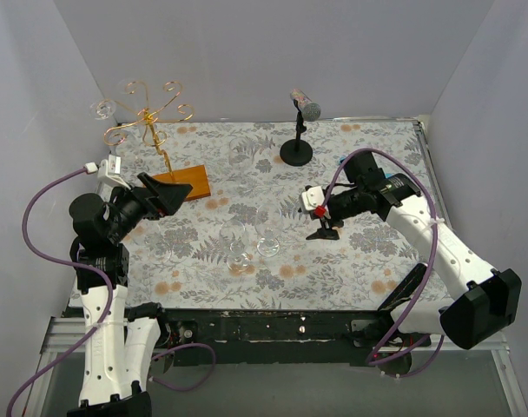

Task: Place the wine glass upside down on the wine glass rack
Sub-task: Pick up the wine glass at the center of the board.

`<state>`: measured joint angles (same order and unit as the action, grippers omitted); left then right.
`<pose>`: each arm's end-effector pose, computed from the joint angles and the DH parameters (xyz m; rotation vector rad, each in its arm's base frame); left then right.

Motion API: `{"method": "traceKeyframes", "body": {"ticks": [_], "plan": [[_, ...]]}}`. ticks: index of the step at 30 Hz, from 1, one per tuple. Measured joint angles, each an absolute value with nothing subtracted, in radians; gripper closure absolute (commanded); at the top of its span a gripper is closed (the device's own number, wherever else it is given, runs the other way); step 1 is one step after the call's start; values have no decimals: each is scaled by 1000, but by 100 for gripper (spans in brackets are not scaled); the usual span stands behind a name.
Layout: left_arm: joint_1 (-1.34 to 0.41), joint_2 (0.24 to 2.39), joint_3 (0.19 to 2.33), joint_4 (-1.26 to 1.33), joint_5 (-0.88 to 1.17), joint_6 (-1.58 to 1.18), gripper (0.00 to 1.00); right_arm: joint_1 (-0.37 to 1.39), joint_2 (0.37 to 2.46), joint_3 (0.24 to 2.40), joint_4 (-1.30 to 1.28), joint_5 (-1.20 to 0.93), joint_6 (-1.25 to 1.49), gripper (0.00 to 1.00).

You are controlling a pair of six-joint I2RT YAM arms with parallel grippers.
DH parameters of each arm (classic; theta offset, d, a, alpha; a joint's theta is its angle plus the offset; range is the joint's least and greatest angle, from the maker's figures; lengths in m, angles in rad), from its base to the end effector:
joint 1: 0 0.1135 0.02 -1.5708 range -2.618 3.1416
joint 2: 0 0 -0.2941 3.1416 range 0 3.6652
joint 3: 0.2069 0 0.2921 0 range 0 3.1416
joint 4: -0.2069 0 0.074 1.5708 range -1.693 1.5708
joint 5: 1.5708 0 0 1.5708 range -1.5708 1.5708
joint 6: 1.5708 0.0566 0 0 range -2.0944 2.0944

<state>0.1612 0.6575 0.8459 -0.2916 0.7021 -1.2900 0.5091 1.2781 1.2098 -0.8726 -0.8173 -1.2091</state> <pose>0.1770 -0.0083 0.3936 -0.7366 1.7105 -1.4003 0.2338 0.1778 0.3444 -1.8778 1.2077 0.6523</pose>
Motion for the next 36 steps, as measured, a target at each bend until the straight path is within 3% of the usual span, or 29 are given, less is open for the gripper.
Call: {"method": "traceKeyframes", "body": {"ticks": [36], "plan": [[152, 657, 797, -260, 787, -1362, 2, 579, 1291, 1210, -897, -802, -1235, 22]]}}
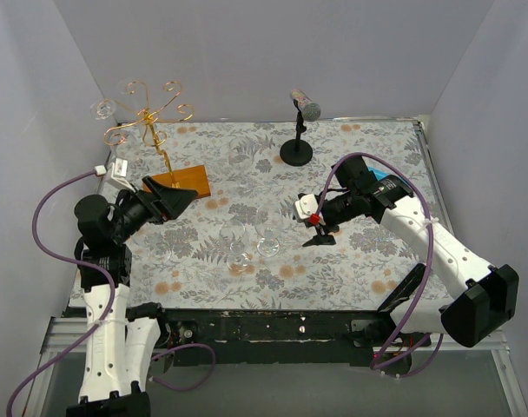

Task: Place the wine glass upside down on the wine glass rack
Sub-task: Pick up the wine glass at the center of the board.

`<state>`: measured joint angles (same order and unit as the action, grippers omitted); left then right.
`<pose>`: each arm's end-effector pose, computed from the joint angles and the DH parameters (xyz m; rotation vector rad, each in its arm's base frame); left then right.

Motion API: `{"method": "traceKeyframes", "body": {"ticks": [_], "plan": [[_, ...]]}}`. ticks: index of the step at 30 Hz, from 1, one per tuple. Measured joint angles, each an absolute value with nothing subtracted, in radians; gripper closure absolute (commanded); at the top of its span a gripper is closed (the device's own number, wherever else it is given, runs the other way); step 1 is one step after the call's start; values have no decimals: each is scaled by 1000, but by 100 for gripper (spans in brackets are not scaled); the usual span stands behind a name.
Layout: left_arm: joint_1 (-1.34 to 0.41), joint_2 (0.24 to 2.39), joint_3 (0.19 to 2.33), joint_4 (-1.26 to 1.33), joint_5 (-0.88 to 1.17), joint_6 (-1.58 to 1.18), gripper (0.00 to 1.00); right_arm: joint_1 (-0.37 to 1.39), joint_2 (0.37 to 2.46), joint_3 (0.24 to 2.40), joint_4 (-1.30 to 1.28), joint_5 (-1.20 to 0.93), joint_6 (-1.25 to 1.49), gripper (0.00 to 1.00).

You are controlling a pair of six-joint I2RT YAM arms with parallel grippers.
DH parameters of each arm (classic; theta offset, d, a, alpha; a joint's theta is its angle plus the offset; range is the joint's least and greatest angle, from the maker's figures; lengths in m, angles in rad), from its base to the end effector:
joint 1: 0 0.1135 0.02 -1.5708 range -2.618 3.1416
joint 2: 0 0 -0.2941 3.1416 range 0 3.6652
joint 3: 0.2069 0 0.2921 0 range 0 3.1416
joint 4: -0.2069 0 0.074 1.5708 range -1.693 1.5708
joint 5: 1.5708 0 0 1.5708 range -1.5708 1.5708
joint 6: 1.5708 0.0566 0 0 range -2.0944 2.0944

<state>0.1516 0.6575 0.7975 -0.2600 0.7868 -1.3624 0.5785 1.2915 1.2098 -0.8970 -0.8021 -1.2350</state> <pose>0.1791 -0.0132 0.3789 -0.7539 1.7616 -1.5210 0.2222 0.1937 0.3386 -1.9550 1.1598 0.6832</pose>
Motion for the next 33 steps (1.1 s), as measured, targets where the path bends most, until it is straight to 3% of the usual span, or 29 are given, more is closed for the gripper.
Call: {"method": "traceKeyframes", "body": {"ticks": [33], "plan": [[134, 657, 776, -254, 804, -1370, 2, 597, 1291, 1196, -897, -802, -1235, 22]]}}
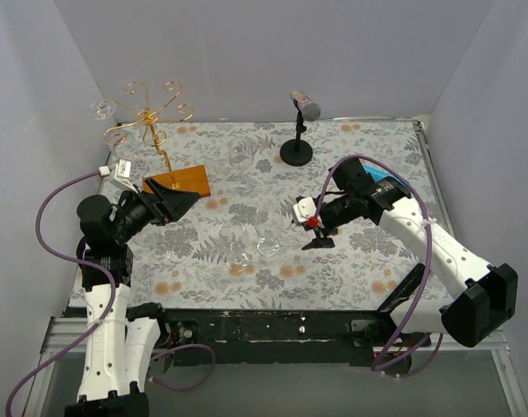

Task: Place the wine glass upside down on the wine glass rack
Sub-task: Pick up the wine glass at the center of the board.

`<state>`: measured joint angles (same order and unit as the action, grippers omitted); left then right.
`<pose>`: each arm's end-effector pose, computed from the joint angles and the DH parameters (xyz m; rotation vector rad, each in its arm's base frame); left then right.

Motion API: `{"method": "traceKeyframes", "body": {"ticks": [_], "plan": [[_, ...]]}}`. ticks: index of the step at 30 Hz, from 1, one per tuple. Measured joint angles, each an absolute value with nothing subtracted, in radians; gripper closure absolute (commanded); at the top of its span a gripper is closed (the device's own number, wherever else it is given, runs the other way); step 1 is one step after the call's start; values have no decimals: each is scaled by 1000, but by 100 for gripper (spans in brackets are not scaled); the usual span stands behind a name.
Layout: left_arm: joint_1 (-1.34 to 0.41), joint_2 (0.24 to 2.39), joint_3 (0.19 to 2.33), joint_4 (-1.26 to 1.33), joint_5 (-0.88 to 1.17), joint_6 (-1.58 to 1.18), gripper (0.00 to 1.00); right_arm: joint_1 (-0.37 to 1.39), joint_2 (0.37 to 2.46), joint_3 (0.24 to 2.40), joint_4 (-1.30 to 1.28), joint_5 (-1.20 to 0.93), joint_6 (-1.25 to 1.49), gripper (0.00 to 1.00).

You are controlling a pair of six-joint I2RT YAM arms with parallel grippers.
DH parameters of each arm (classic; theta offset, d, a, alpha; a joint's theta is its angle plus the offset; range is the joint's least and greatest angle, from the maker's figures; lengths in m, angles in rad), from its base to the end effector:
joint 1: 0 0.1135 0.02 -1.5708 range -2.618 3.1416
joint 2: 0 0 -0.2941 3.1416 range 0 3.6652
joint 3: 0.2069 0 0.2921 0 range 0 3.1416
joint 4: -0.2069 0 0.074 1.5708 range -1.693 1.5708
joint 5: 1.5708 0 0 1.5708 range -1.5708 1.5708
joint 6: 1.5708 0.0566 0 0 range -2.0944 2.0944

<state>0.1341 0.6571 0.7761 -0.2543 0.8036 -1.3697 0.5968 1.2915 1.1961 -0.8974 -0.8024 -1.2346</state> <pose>0.1800 -0.0168 0.3714 -0.7498 1.7902 -1.5506 0.2179 0.1973 0.3338 -1.9725 1.1548 0.7021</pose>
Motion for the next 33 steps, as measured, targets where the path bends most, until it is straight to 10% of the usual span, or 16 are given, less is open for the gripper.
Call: {"method": "traceKeyframes", "body": {"ticks": [33], "plan": [[133, 658, 776, -255, 806, -1369, 2, 604, 1291, 1177, -899, -784, -1235, 22]]}}
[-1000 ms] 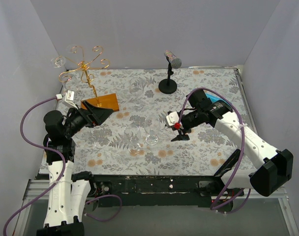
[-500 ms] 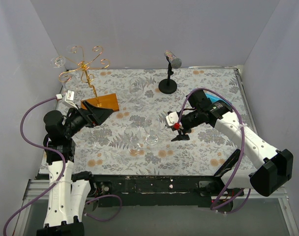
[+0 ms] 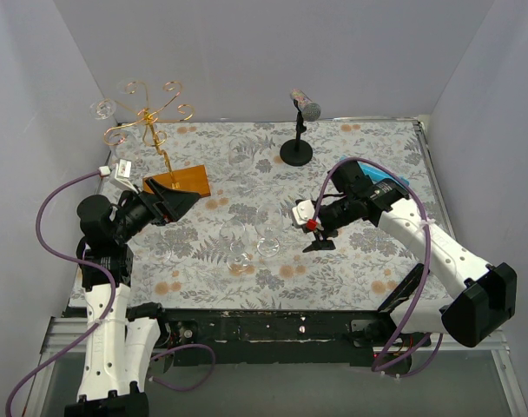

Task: Place the wine glass upside down on the wine glass rack
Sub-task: Pick up the wine glass at the center of the board.

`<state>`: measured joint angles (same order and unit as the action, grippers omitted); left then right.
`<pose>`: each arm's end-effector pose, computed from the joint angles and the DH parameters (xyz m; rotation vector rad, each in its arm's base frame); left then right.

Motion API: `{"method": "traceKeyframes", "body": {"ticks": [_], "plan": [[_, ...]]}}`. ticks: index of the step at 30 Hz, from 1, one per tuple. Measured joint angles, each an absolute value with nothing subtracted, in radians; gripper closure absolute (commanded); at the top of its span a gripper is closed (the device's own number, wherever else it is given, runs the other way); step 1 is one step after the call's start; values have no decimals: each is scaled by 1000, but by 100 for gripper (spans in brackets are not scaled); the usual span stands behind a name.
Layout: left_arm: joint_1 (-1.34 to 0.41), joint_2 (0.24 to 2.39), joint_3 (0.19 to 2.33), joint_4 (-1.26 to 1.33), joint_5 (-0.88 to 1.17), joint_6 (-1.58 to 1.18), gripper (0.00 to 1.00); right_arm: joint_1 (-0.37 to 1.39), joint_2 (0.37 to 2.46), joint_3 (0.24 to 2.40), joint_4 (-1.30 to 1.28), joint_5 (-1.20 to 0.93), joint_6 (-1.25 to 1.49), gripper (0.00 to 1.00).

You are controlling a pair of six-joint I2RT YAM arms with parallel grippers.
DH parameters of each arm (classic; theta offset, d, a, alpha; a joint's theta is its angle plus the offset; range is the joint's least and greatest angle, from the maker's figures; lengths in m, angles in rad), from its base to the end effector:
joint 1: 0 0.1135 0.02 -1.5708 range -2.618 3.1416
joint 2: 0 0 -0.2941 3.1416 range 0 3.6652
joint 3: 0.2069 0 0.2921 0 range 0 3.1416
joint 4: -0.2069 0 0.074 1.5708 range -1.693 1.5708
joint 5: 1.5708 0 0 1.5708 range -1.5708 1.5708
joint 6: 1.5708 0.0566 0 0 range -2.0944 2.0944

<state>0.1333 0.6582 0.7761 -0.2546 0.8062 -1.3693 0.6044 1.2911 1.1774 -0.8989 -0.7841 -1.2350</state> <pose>0.1802 -0.0171 0.3712 -0.7482 1.7930 -1.5529 0.2160 0.1977 0.3266 -1.9899 1.1744 0.6980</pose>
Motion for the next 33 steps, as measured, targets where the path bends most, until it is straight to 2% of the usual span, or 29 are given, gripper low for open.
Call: {"method": "traceKeyframes", "body": {"ticks": [33], "plan": [[129, 658, 776, -263, 813, -1366, 2, 604, 1283, 1163, -897, -784, -1234, 22]]}}
